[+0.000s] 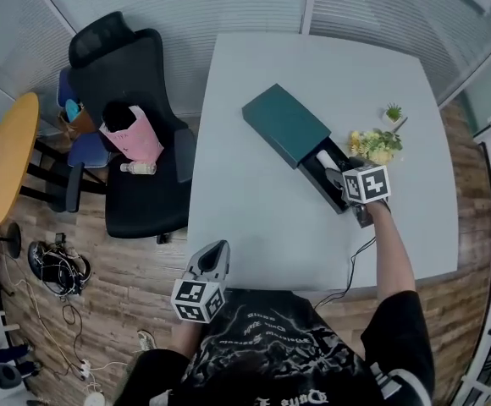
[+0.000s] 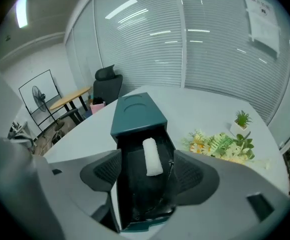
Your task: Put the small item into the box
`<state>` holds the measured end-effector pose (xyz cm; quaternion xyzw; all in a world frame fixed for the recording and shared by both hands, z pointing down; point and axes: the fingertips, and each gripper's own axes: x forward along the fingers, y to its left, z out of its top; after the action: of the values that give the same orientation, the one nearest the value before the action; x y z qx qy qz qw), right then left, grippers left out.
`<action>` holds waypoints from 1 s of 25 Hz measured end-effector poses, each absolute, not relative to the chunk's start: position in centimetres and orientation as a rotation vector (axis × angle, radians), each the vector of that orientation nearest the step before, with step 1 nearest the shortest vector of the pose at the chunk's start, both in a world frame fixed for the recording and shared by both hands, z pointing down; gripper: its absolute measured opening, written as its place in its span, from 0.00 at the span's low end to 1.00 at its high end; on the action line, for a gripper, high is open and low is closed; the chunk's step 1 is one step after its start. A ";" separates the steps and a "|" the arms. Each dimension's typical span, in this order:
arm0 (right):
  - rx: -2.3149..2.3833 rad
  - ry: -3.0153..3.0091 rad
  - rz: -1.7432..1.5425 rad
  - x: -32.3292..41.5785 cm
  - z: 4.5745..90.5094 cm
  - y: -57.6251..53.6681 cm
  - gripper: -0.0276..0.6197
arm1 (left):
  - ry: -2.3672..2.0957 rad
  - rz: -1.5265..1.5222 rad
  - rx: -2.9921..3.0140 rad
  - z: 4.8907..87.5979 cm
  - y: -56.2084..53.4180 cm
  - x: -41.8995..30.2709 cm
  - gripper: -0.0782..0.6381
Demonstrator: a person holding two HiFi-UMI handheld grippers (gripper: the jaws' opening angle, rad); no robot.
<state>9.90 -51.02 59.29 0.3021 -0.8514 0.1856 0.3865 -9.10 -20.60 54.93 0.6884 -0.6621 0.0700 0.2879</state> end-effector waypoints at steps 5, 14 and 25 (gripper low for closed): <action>0.837 -2.273 0.451 10.6 55.3 -48.8 0.55 | -1.697 0.171 1.924 54.5 -21.6 -7.8 0.13; 0.984 -2.395 0.325 11.2 49.9 -42.6 0.55 | -1.572 0.178 2.049 54.4 -21.6 -5.8 0.13; 1.175 -2.513 0.325 11.6 49.1 -32.5 0.55 | -1.501 0.164 2.194 53.3 -21.6 -4.5 0.13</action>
<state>11.61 -32.52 49.10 0.4144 -0.8861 0.1147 0.1732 -4.55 -21.62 53.34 0.8004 -0.5474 0.0600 0.2369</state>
